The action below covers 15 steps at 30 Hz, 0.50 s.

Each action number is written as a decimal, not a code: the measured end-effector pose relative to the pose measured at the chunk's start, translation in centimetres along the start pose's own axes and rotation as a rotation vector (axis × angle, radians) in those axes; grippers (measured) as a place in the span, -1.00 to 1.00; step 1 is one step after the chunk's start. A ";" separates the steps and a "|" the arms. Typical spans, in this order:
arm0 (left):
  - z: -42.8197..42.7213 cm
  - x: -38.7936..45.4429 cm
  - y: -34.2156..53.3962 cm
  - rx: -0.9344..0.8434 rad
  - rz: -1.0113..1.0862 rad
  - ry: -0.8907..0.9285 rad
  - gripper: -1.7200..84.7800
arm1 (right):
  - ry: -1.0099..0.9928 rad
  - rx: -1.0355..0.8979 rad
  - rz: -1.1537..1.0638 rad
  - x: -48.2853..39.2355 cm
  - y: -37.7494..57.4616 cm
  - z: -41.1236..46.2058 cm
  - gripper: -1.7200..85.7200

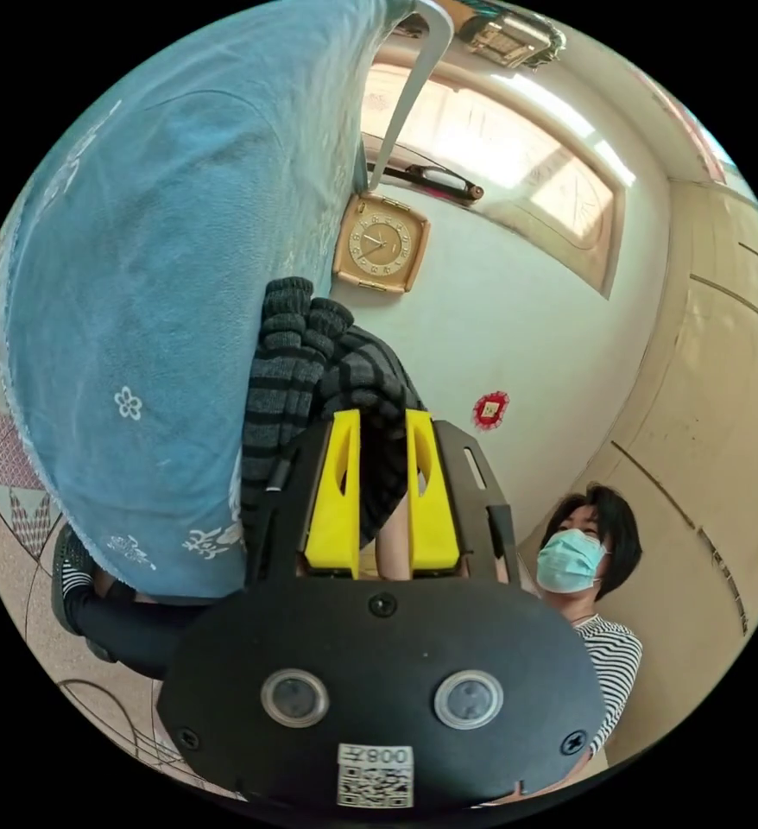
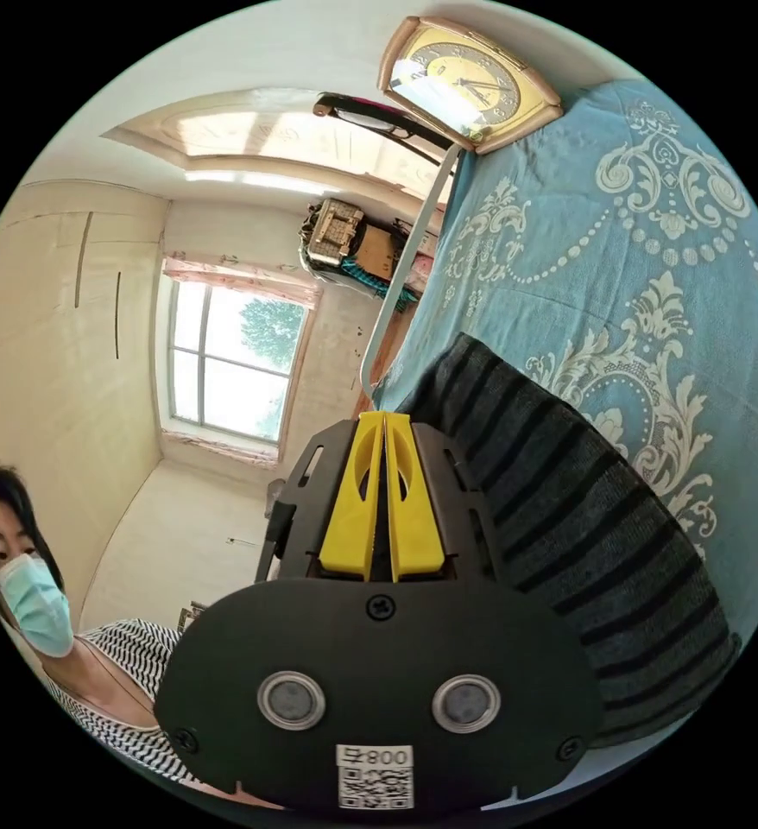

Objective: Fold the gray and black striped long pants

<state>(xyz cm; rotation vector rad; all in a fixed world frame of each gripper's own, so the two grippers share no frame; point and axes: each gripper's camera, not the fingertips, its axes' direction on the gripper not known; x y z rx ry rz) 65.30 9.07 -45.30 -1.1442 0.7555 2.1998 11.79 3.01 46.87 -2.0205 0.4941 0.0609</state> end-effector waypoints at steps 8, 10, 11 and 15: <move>2.7 6.1 4.7 -0.030 0.176 -0.082 -0.82 | -0.067 -0.044 -0.078 -1.0 9.2 -0.8 -0.96; 5.0 8.1 4.9 -0.086 0.273 -0.140 -0.87 | -0.062 -0.121 -0.112 -2.0 10.3 2.1 -0.96; 6.6 9.2 4.8 -0.116 0.339 -0.222 -0.90 | 0.001 -0.196 -0.140 -2.8 10.5 4.6 -0.96; 9.6 10.8 3.5 -0.129 0.433 -0.540 -0.94 | 0.291 -0.357 -0.203 -3.9 10.9 12.1 -0.96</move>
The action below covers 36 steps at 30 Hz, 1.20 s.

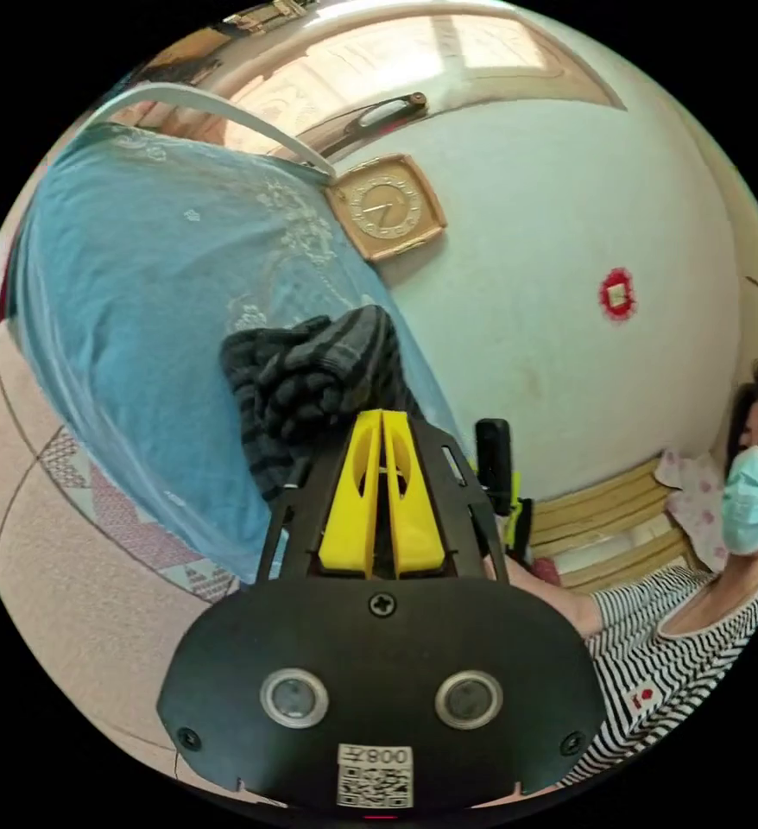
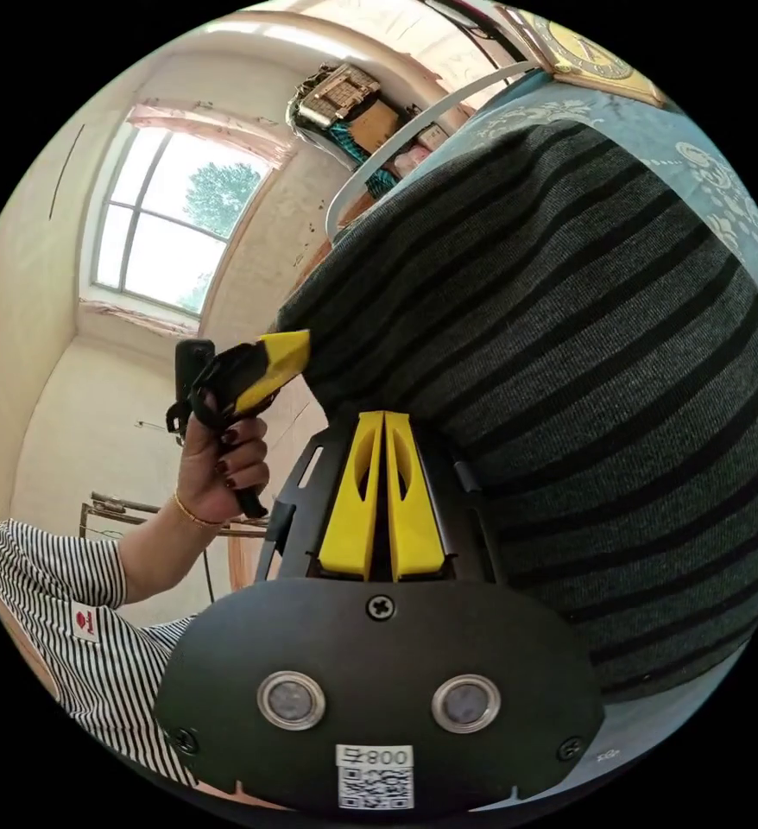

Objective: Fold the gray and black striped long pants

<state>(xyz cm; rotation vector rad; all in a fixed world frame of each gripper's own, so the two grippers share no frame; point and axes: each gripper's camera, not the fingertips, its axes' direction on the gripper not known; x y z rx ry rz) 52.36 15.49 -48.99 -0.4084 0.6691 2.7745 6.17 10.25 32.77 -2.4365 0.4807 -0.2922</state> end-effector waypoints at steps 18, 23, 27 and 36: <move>10.3 14.9 9.2 -0.396 0.352 -0.025 -0.96 | 0.226 0.162 0.413 0.8 27.8 -15.3 -0.96; 13.5 19.1 12.7 -0.478 0.380 0.098 -0.96 | 0.373 0.213 0.559 -1.5 33.1 -14.7 -0.96; 13.7 21.1 13.8 -0.506 0.392 0.135 -0.95 | 0.350 0.274 0.517 -4.5 33.6 -14.3 -0.96; 8.6 21.4 16.0 -0.404 0.391 -0.074 -0.91 | 0.515 0.321 0.387 -11.2 31.2 -12.4 -0.96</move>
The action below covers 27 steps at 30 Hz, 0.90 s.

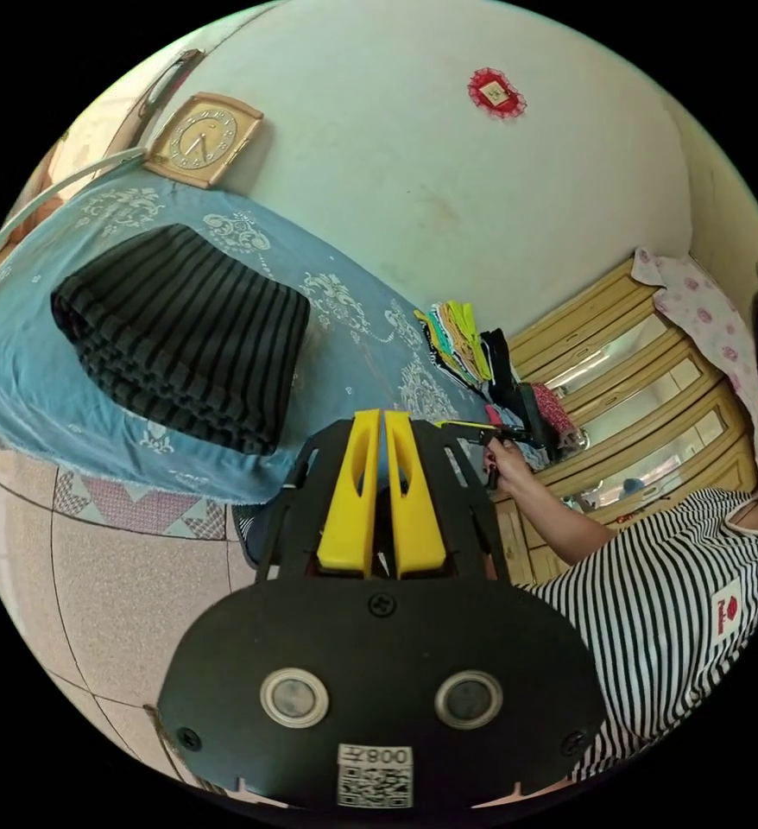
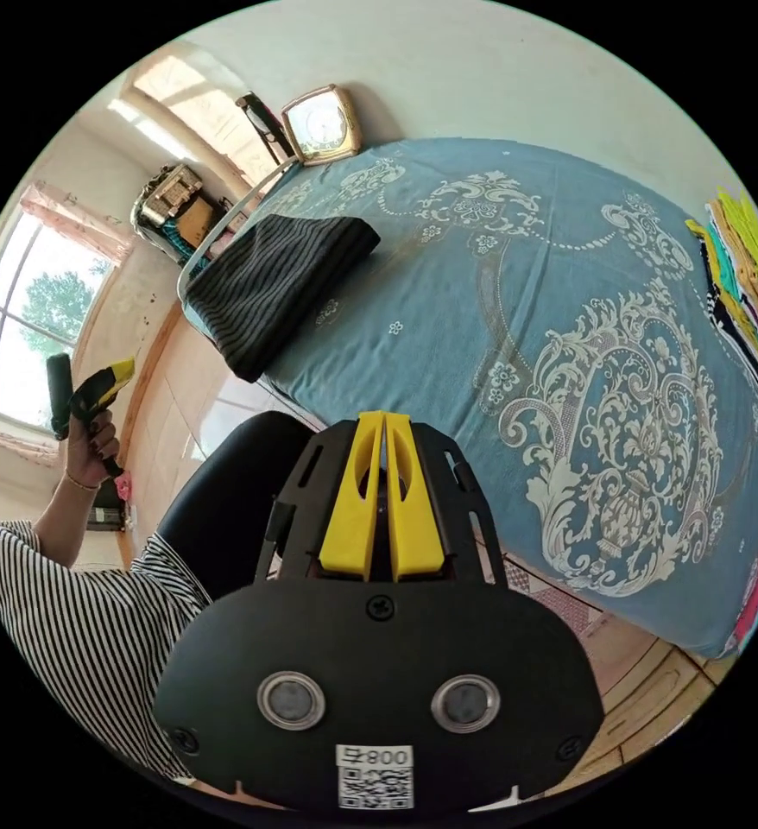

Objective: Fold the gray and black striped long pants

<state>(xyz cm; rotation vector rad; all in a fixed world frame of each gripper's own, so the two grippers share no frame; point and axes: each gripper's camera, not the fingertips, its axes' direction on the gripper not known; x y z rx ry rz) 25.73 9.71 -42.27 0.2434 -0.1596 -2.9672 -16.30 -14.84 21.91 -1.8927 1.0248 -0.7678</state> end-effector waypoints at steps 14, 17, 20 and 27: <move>4.6 -15.8 3.7 -0.021 -0.547 0.015 -0.64 | 0.490 -0.217 -0.187 -4.2 -1.3 11.9 -0.96; 5.0 -19.6 4.4 0.043 -0.658 0.097 -0.63 | 0.599 -0.174 -0.220 -4.7 0.0 12.2 -0.96; 5.0 -22.4 4.7 0.083 -0.708 0.185 -0.68 | 0.396 -0.173 -0.165 -3.4 -1.2 10.0 -0.95; 3.3 -25.9 5.6 0.096 -0.736 0.283 -0.77 | -0.354 0.022 0.037 3.7 -8.7 8.3 -0.76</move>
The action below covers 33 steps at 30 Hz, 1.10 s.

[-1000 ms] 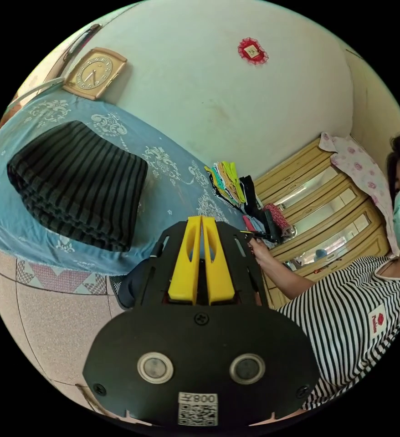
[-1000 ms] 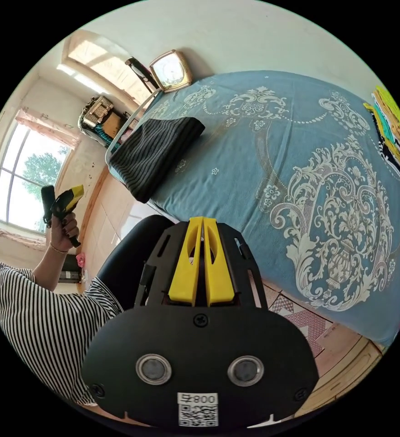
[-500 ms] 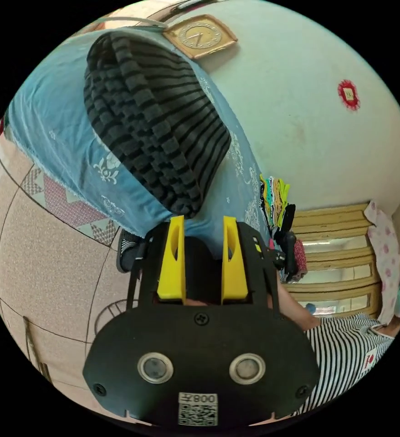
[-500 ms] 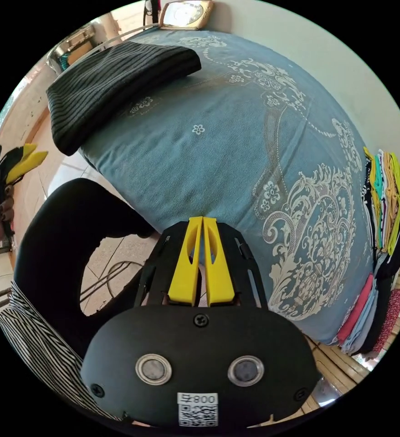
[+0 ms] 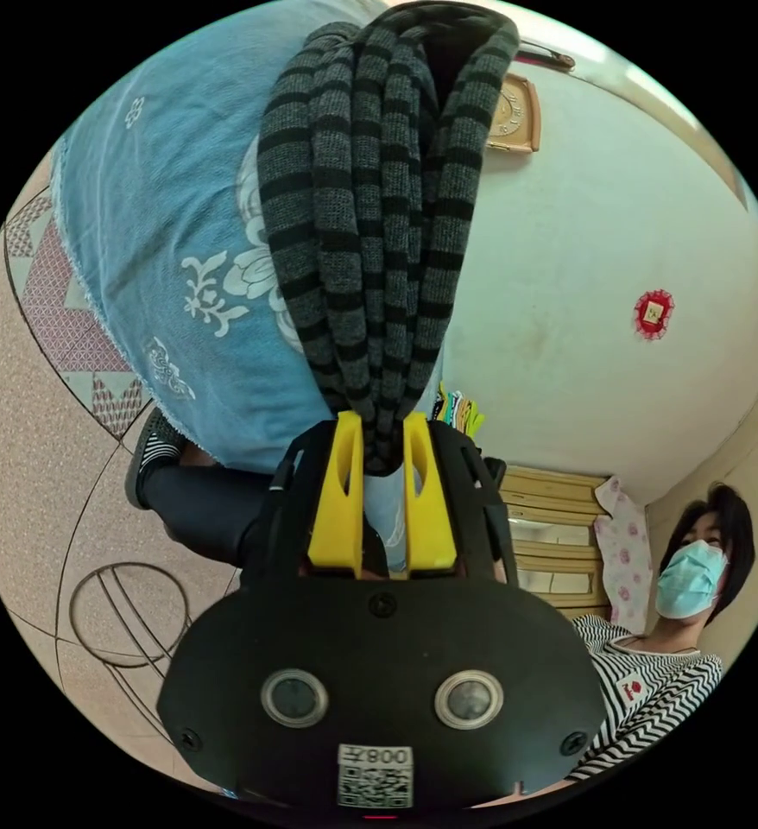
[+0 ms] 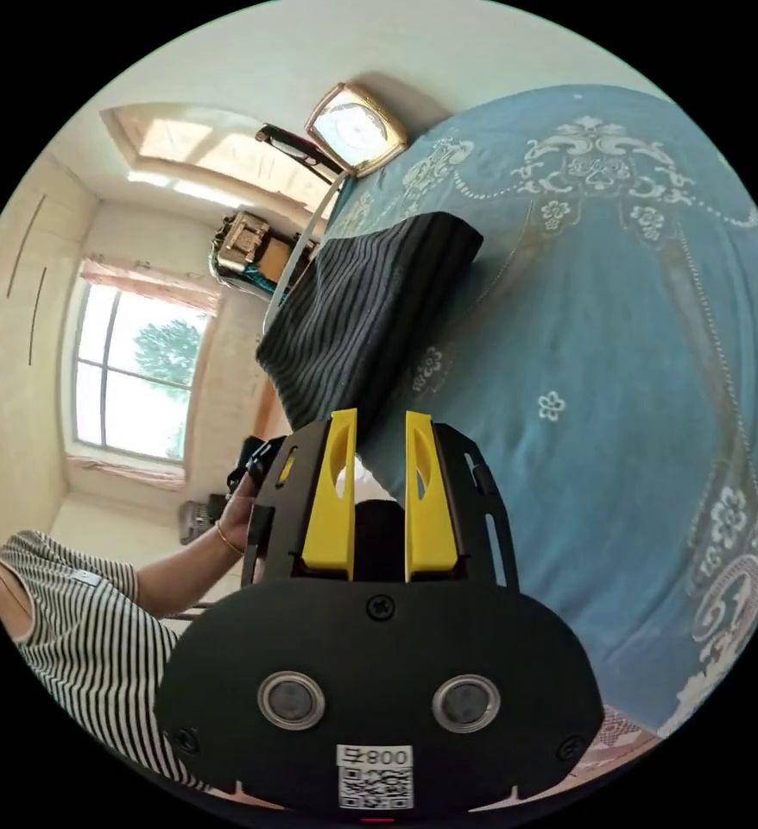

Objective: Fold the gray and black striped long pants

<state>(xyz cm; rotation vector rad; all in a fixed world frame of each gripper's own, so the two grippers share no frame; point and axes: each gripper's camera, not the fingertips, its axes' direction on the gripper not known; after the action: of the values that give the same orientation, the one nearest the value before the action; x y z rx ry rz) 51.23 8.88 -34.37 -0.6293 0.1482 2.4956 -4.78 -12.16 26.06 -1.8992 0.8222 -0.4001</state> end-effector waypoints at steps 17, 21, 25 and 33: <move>-6.3 -2.6 -2.6 -0.025 0.058 0.072 -0.74 | -0.590 -0.129 0.286 10.7 -5.5 8.7 -0.80; -9.3 -3.2 -2.2 0.046 0.094 0.093 -0.67 | -0.567 -0.112 0.217 10.1 -6.2 6.0 -0.85; -13.6 -5.4 -3.0 0.215 0.051 0.157 -0.55 | -0.586 -0.085 0.174 9.3 -7.1 2.8 -0.87; -15.3 -8.7 -7.6 0.328 0.007 0.263 -0.46 | -0.563 -0.096 0.151 10.0 -7.2 -2.0 -0.89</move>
<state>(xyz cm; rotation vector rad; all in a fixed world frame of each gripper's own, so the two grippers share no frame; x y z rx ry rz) 67.94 7.46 -43.62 -0.8099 0.6431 2.3118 3.80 -18.40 32.58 -1.8843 0.6022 0.2667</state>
